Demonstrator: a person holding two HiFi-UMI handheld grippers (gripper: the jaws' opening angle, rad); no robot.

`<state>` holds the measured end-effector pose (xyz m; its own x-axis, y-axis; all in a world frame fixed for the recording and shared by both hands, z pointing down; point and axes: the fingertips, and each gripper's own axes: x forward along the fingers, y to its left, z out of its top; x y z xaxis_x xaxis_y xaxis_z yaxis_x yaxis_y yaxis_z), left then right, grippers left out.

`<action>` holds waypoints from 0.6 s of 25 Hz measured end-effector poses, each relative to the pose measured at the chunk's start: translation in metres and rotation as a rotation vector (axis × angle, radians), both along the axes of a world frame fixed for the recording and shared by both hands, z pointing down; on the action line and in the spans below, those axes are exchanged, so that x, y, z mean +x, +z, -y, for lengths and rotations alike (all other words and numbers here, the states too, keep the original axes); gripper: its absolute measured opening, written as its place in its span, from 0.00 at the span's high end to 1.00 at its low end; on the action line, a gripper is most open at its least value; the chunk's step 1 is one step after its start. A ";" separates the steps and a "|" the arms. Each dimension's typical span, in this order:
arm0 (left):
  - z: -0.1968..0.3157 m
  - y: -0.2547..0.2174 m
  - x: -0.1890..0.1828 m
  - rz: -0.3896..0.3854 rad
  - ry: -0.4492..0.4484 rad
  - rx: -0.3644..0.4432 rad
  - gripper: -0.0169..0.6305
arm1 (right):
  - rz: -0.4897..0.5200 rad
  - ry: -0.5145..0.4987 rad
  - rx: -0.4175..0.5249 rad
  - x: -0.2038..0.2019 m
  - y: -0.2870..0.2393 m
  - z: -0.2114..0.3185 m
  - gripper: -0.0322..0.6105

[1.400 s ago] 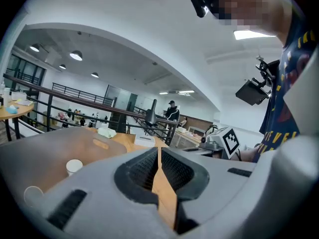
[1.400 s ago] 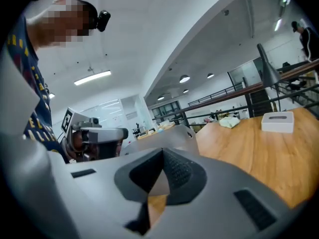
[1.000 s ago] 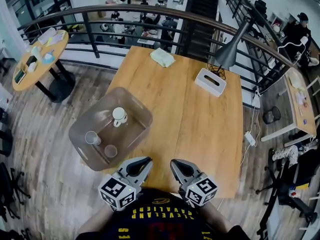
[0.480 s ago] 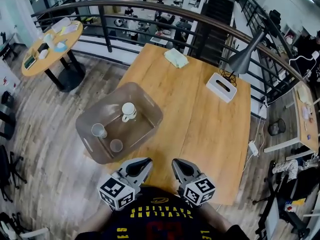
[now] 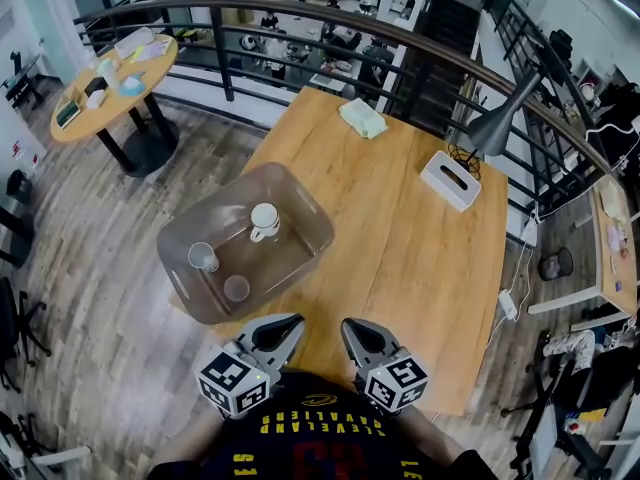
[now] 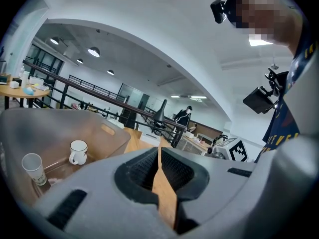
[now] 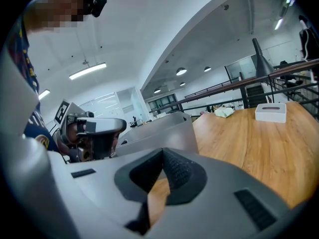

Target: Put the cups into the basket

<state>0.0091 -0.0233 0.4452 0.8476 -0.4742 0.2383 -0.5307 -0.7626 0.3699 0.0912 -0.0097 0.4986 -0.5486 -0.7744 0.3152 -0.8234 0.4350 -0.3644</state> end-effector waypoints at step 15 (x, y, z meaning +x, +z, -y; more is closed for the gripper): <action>0.004 0.005 0.002 0.015 0.032 0.006 0.95 | -0.007 0.032 0.005 0.004 0.006 0.004 0.93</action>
<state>0.0111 -0.0271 0.4504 0.8587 -0.4484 0.2483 -0.5114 -0.7816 0.3571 0.0948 -0.0137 0.5047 -0.5216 -0.7929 0.3151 -0.8393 0.4104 -0.3566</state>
